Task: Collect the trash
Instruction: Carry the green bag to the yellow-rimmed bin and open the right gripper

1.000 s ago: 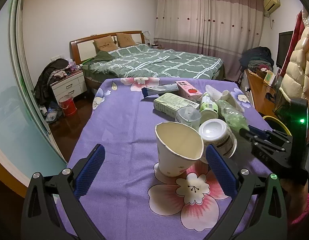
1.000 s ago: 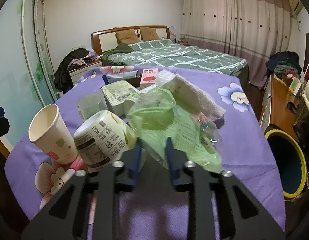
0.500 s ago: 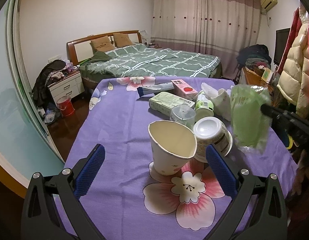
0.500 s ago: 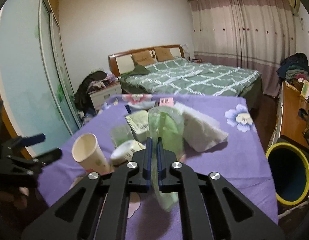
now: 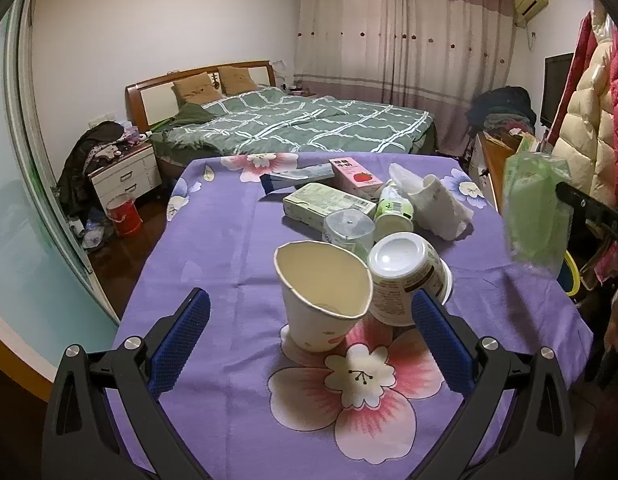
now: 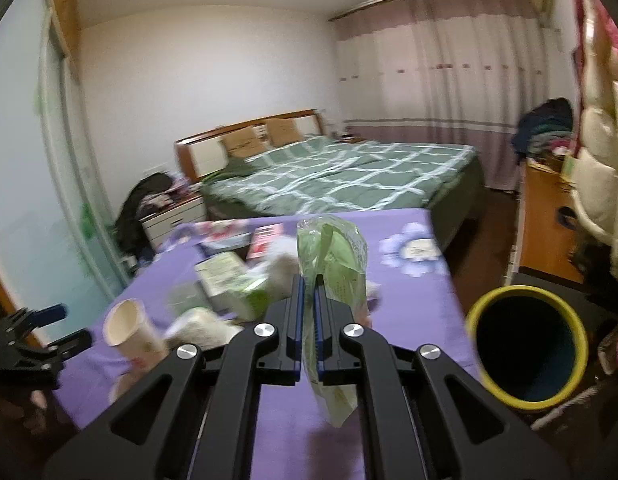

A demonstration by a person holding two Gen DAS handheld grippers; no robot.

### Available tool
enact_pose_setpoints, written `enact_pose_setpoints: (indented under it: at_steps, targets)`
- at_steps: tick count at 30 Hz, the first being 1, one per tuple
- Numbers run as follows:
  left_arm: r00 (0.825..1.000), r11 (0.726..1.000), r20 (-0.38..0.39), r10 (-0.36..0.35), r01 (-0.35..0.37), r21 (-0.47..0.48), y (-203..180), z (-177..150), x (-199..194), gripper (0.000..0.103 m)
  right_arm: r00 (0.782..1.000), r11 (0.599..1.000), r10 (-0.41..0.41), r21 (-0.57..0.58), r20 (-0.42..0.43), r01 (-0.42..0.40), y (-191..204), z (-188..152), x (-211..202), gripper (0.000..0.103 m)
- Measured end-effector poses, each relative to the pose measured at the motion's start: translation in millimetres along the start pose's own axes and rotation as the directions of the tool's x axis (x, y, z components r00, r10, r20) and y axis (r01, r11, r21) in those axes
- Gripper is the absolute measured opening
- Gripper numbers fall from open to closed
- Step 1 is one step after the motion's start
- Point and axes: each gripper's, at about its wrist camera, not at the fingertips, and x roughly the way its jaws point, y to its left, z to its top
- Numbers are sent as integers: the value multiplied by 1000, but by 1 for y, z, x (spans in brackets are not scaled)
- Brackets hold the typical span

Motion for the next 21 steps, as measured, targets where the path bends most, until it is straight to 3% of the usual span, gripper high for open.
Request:
enact_pose_setpoints:
  at_steps: [8,21]
  targets:
    - [1000,1000,-20,-14,14,14,-14,3,11,99,981,977,-196,90,8,194,-79,4,8,5]
    - [999,1000,-46,-9,10,26,-26,8,28,99,907,889,-414,180,-84,422,-161,-9,43,10]
